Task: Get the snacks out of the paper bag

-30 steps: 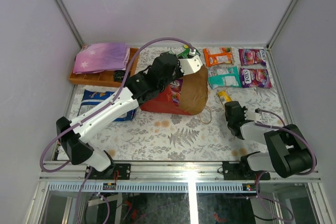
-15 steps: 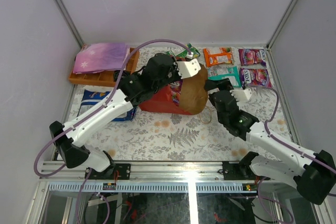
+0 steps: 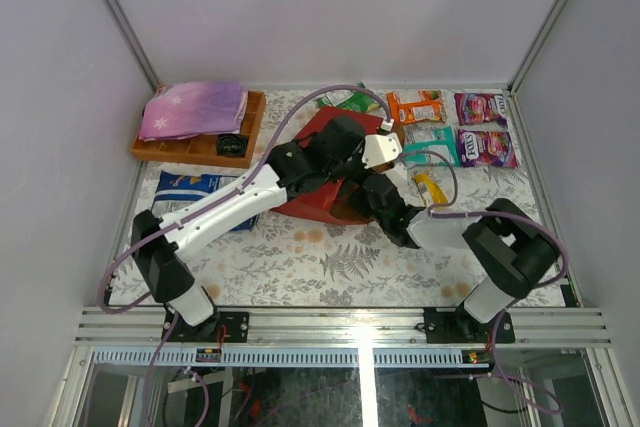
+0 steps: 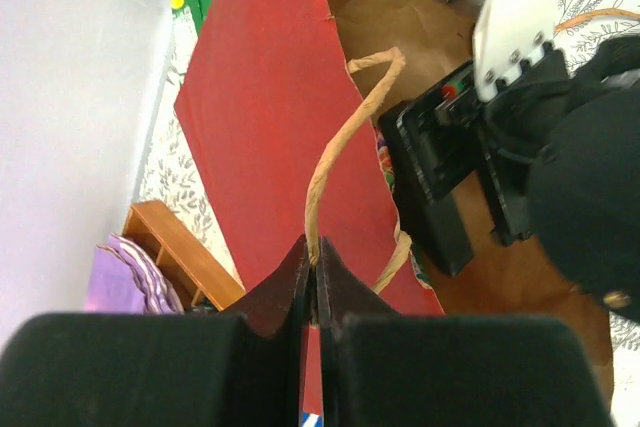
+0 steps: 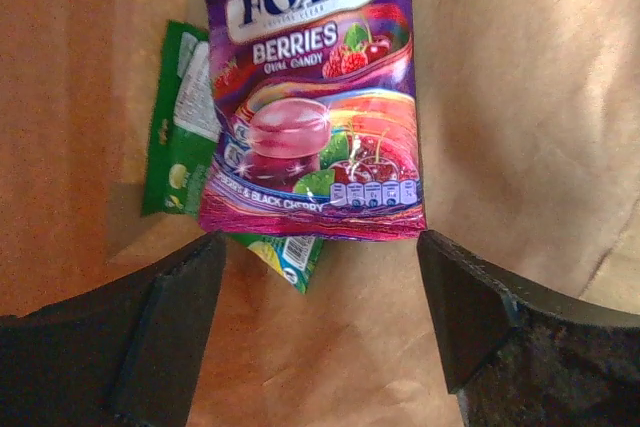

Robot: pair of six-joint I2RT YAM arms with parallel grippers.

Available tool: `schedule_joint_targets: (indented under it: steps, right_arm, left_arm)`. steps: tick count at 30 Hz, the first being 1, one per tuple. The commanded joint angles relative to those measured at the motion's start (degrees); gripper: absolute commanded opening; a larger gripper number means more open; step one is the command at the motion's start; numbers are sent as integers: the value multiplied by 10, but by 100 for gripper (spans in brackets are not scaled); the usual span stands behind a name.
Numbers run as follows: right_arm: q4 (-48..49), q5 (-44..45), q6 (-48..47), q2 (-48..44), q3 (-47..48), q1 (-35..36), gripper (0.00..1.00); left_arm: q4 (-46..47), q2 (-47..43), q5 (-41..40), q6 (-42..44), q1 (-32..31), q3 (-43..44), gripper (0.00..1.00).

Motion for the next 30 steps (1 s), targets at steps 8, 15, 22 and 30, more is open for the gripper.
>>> schedule_joint_targets:
  steps: [8,15,22,30]
  right_arm:
    - [80,-77,44,142,41,-33,92]
    - [126,-77,105,259,81,-34,91]
    - [130,-67,104,316,156,-34,80]
    - [238,-120,57,313,166,-39,0]
  left_arm:
    - [100,24,-136,-94,-43,-41,0]
    - [180,2,-184,-119,-44,-73,0]
    - [218,-13,-179,-149,-44,-101,0]
    - [249,-30,-193,-136,-43,-121,0]
